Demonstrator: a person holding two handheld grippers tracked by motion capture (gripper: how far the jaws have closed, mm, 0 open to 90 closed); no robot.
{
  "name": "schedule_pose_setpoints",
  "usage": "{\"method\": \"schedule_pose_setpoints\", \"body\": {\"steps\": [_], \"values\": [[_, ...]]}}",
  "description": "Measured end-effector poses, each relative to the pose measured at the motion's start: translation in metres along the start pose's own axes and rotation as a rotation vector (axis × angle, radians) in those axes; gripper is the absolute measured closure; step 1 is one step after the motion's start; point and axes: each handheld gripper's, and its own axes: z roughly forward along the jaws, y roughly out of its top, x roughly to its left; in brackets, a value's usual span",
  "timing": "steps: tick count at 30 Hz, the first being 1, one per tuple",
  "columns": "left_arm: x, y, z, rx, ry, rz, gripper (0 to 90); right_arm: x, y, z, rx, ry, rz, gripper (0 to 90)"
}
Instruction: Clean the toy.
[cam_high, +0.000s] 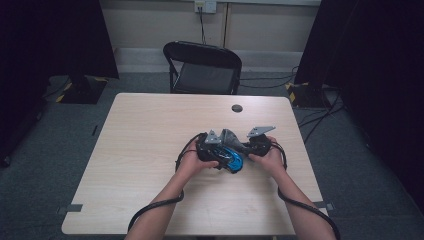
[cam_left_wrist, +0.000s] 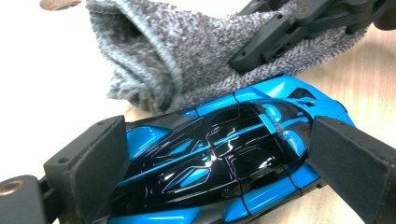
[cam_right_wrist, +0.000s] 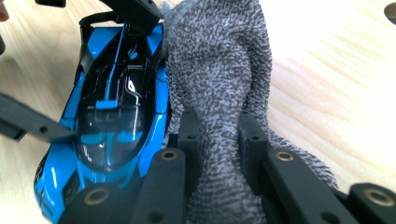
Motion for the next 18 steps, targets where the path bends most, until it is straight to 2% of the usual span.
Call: {"method": "schedule_pose_setpoints", "body": {"steps": [18], "values": [[-0.001,0.0,0.0,-0.001,0.003,0.001,5.0,-0.001,-0.019,-0.02,-0.011,-0.006,0.021,76.0]]}}
